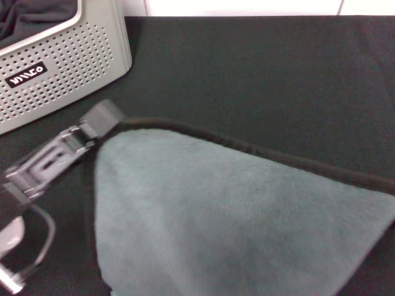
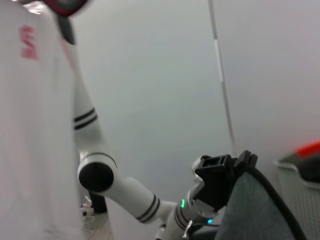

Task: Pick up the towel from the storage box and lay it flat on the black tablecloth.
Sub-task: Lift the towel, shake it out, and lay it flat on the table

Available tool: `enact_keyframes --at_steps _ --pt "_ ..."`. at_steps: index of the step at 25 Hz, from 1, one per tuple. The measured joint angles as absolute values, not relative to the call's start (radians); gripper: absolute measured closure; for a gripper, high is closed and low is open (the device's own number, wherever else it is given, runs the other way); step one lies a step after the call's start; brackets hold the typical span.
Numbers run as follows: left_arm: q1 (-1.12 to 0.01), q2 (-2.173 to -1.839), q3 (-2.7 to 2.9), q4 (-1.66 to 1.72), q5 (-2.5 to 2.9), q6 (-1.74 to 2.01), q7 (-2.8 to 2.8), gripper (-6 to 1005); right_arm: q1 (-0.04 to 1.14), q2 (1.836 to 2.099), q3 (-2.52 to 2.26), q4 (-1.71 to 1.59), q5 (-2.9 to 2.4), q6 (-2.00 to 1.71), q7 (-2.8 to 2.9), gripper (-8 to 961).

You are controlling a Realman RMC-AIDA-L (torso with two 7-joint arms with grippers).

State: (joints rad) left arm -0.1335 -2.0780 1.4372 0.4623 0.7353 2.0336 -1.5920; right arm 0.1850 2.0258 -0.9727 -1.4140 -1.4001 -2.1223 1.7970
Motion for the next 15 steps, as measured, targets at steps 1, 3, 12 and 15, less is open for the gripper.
enact_keyframes --at_steps 1,3,12,15 --pt "-0.179 -2.077 1.437 0.367 0.735 2.033 -1.537 981 0.207 2.025 -0.984 -1.353 -1.439 -2.104 1.763 940" --pt "-0.274 -2.075 1.437 0.185 0.734 2.030 -1.424 981 0.255 2.024 -1.010 -1.236 -1.505 -2.054 1.696 940" --pt "-0.388 -2.101 1.435 0.024 0.652 1.731 -1.164 980 0.480 2.017 -1.048 -0.810 -1.693 -1.753 1.476 939" --pt "-0.400 -2.101 1.435 0.036 0.590 1.626 -1.142 981 0.534 2.017 -1.050 -0.730 -1.707 -1.640 1.436 938"
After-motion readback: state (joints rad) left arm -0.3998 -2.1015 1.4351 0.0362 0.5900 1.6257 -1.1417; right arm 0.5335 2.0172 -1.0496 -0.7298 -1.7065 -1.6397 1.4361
